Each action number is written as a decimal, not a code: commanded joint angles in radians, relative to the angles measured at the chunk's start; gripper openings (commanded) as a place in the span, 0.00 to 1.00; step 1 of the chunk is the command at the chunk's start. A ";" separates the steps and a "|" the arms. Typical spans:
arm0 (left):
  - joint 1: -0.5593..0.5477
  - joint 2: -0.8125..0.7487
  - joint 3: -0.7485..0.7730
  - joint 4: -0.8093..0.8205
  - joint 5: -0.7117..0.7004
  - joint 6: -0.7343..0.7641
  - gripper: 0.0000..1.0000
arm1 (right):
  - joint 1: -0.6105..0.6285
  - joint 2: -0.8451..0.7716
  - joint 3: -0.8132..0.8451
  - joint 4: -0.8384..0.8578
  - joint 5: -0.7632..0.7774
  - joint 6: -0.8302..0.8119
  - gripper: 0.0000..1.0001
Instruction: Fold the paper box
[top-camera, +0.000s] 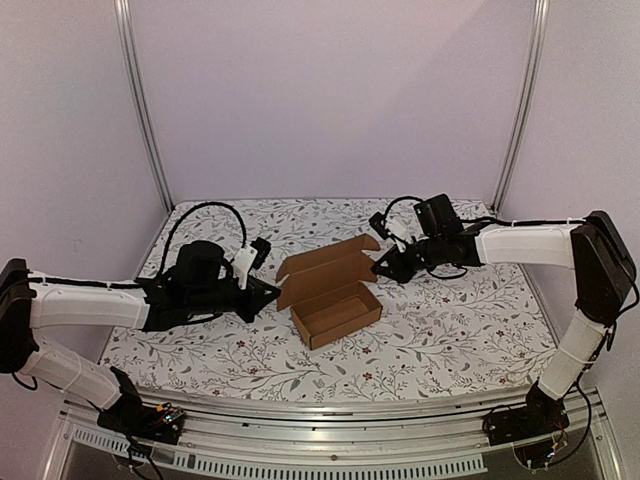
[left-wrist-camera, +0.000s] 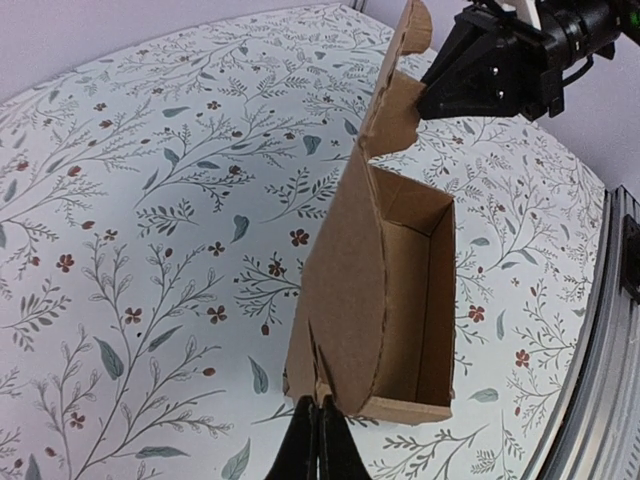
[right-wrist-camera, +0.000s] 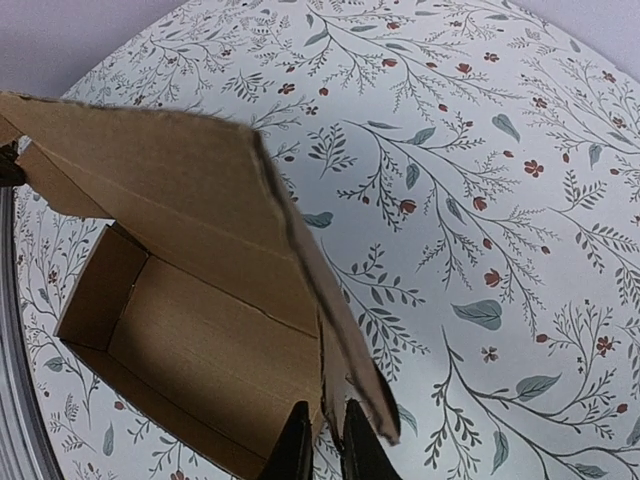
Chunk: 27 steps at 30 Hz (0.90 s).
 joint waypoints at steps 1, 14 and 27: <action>-0.013 0.008 -0.003 -0.004 0.004 0.014 0.00 | -0.003 -0.010 0.001 0.006 -0.018 0.002 0.07; -0.016 0.021 0.046 -0.074 -0.031 -0.030 0.00 | 0.056 -0.069 -0.064 0.024 0.073 0.048 0.00; -0.096 0.080 0.139 -0.165 -0.157 -0.201 0.00 | 0.227 -0.209 -0.162 0.025 0.344 0.237 0.00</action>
